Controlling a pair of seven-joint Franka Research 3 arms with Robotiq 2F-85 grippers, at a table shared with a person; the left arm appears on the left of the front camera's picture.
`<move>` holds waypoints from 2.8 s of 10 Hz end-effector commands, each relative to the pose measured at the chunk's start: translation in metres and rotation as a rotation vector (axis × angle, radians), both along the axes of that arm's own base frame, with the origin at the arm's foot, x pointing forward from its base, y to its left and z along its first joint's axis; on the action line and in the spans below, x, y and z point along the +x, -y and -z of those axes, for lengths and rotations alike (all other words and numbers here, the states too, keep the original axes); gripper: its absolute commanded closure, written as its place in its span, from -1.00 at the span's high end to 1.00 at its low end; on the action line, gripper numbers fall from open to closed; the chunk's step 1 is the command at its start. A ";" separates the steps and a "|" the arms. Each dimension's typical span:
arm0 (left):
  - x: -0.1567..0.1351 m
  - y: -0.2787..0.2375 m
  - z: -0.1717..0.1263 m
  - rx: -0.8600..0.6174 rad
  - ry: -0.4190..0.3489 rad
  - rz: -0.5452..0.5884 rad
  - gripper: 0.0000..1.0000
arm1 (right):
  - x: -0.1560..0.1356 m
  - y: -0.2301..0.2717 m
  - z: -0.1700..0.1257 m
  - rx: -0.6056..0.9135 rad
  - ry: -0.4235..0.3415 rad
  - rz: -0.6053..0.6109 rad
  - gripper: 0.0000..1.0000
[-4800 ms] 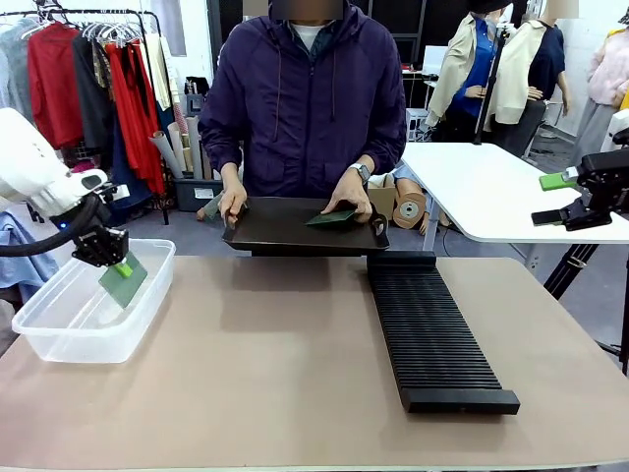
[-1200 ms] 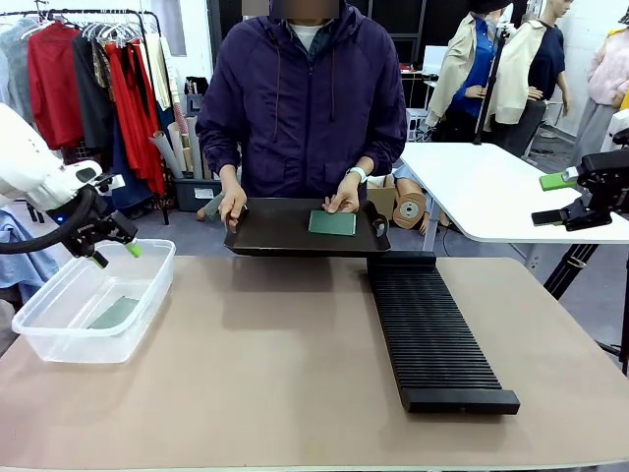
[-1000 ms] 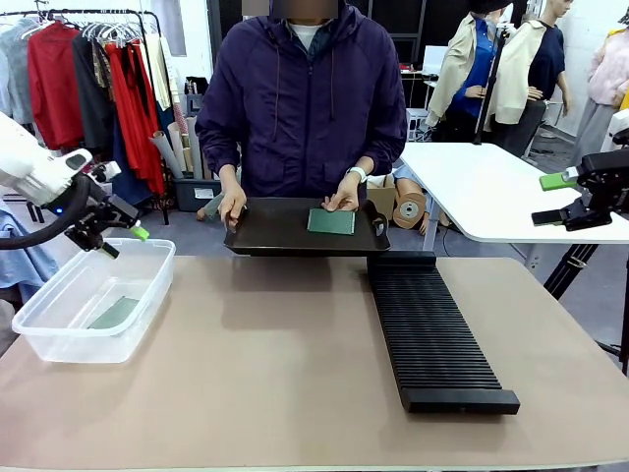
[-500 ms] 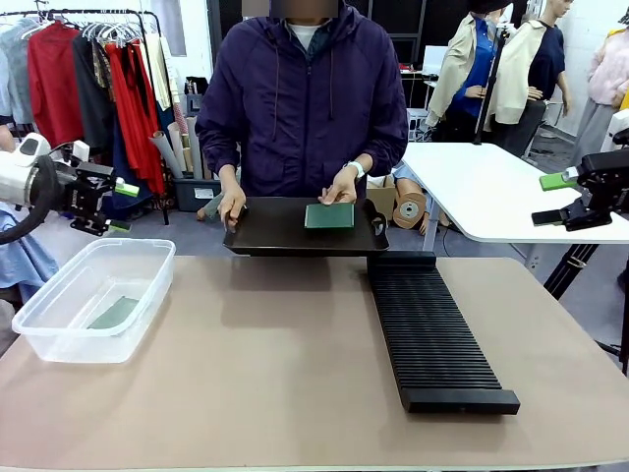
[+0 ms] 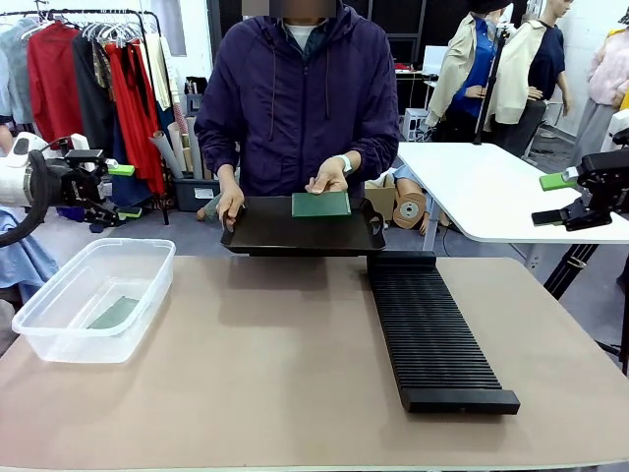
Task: Sort PCBs into racks and boxes based on the side picked up.
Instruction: Pick up the Blank PCB handed by the Human.
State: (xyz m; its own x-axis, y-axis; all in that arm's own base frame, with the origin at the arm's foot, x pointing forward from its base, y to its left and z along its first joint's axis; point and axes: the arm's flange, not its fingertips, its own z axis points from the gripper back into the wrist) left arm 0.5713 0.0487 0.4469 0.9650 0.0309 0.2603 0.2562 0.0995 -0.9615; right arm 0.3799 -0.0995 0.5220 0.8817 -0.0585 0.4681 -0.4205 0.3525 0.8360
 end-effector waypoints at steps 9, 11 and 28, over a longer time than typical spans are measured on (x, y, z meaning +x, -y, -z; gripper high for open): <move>-0.001 -0.001 0.001 0.019 -0.004 -0.015 1.00 | 0.001 0.000 -0.002 0.013 0.013 0.000 1.00; -0.001 -0.001 0.001 0.019 -0.004 -0.015 1.00 | 0.001 0.000 -0.002 0.013 0.013 0.000 1.00; -0.001 -0.001 0.001 0.019 -0.004 -0.015 1.00 | 0.035 -0.043 0.015 0.041 0.010 0.002 1.00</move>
